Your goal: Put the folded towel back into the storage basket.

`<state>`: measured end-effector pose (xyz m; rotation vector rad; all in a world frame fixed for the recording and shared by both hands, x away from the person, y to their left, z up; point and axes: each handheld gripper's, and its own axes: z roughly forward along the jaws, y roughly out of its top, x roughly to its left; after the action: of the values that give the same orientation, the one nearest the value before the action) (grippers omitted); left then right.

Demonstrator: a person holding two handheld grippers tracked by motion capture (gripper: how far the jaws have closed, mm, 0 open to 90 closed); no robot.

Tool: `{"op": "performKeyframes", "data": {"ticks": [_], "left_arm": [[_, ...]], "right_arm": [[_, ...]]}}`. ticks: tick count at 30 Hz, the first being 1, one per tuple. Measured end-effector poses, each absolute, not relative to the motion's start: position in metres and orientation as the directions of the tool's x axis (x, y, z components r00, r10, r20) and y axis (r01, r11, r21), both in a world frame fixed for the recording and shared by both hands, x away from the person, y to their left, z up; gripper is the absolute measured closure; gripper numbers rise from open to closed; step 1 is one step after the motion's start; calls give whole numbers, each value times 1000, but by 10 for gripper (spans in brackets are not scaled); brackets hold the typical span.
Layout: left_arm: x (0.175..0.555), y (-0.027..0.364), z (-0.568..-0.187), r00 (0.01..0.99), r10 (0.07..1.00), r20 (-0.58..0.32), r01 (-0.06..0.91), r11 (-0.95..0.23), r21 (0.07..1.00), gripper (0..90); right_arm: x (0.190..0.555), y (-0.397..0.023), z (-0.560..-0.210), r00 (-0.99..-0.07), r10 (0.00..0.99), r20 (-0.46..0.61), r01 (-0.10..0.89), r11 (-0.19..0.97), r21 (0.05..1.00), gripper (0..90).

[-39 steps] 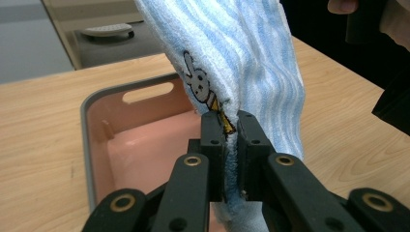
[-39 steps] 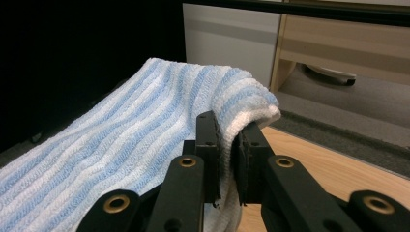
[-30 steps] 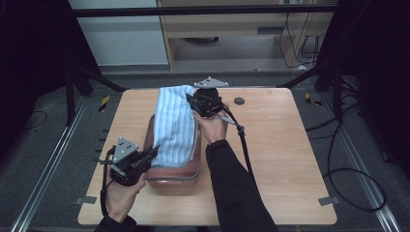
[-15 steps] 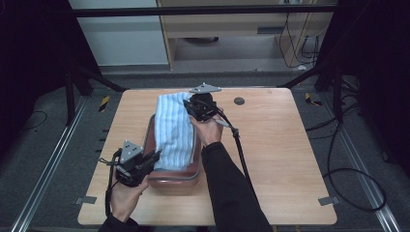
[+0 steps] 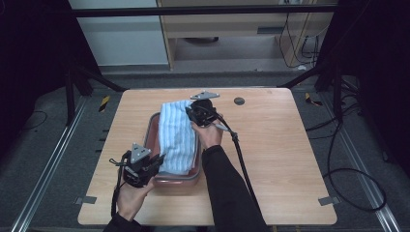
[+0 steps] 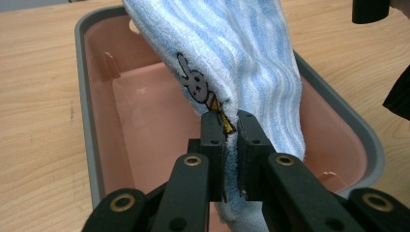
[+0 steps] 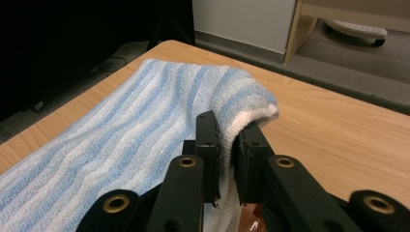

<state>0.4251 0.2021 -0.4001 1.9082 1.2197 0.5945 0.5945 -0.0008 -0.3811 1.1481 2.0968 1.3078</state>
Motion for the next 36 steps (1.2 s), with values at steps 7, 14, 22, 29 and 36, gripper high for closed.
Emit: {"op": "performKeyframes", "data": {"ticks": [7,14,22,29,36], "left_arm": [[429,202,-408,419,908,-15,554,-242,797,832],[429,203,-412,412,911,-13,567,-245,786,829],[433,201,-420,402,915,-13,593,-249,766,794],[435,206,-420,381,924,-15,608,-238,758,664],[434,213,-413,367,930,-22,589,-214,780,635]], "right_arm": [[599,2,-398,-572,817,77,449,233,863,821],[601,5,-407,-575,814,81,465,243,852,819],[603,7,-417,-581,812,57,478,284,832,808],[606,9,-423,-604,797,15,470,341,814,709],[606,7,-419,-588,809,5,450,322,833,532]]}}
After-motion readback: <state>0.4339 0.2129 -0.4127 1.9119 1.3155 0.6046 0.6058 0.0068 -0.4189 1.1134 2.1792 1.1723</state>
